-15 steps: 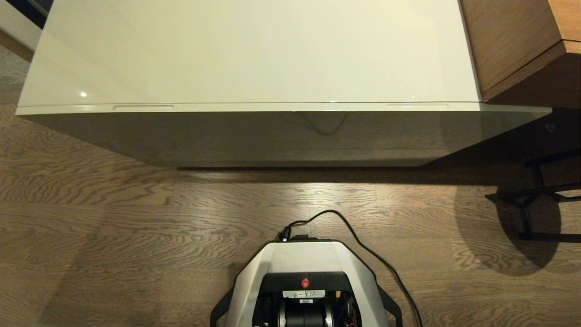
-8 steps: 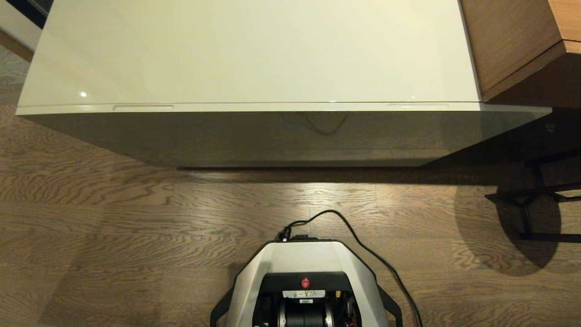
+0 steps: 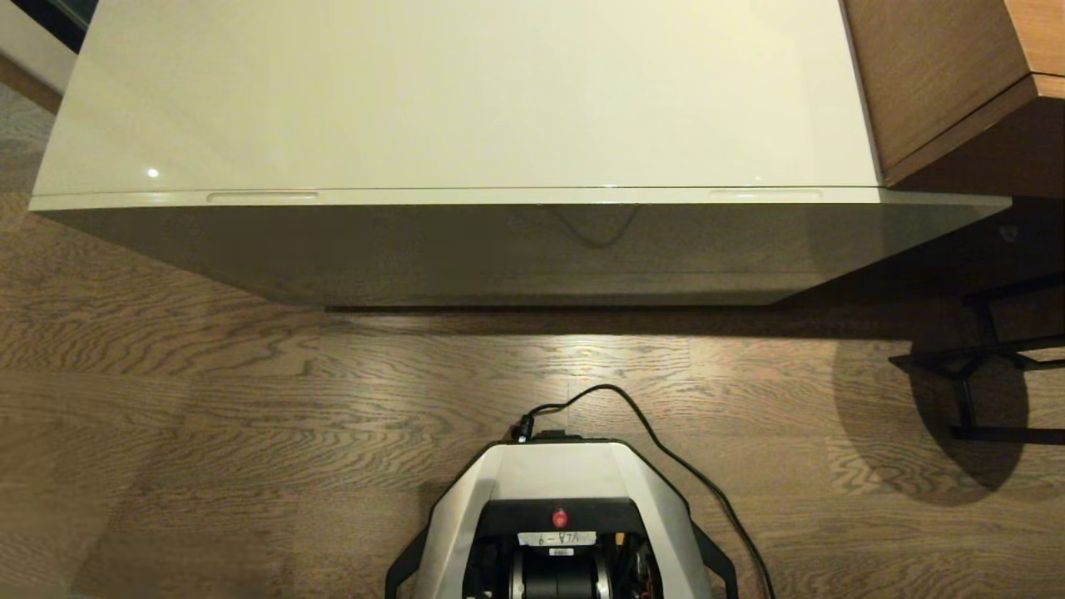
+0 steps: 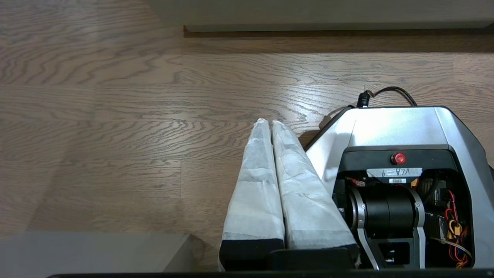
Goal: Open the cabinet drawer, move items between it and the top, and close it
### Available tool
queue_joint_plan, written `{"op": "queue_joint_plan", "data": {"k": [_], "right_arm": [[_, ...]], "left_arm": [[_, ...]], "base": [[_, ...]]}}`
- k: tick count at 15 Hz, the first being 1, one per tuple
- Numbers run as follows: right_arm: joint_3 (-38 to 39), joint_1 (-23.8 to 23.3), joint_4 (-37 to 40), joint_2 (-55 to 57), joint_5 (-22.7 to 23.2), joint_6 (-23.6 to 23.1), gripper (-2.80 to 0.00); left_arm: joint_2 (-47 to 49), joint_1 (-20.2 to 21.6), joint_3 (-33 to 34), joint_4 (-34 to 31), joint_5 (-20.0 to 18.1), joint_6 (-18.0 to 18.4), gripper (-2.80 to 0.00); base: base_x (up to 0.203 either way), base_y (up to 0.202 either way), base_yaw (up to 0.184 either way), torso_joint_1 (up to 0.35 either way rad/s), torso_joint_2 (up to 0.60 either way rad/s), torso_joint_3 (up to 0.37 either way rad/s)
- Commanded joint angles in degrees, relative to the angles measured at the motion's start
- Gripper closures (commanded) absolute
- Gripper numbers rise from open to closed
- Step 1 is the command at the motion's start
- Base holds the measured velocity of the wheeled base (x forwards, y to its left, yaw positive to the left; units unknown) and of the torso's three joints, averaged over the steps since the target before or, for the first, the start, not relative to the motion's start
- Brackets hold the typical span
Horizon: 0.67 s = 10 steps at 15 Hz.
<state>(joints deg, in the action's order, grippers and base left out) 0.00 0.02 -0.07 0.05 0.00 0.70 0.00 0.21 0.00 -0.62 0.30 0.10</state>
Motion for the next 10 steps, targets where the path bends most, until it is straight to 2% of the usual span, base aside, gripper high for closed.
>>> {"op": "queue_joint_plan", "data": {"k": [1,10], "right_arm": [[0.1,0.0,0.0,0.0,0.0,0.0,0.00],[0.1,0.0,0.0,0.0,0.0,0.0,0.00]], "left_arm": [[0.1,0.0,0.0,0.0,0.0,0.0,0.00],[0.1,0.0,0.0,0.0,0.0,0.0,0.00]], "base": [[0.000,0.000,0.000,0.000,0.00,0.000],[0.000,0.000,0.000,0.000,0.00,0.000]]}}
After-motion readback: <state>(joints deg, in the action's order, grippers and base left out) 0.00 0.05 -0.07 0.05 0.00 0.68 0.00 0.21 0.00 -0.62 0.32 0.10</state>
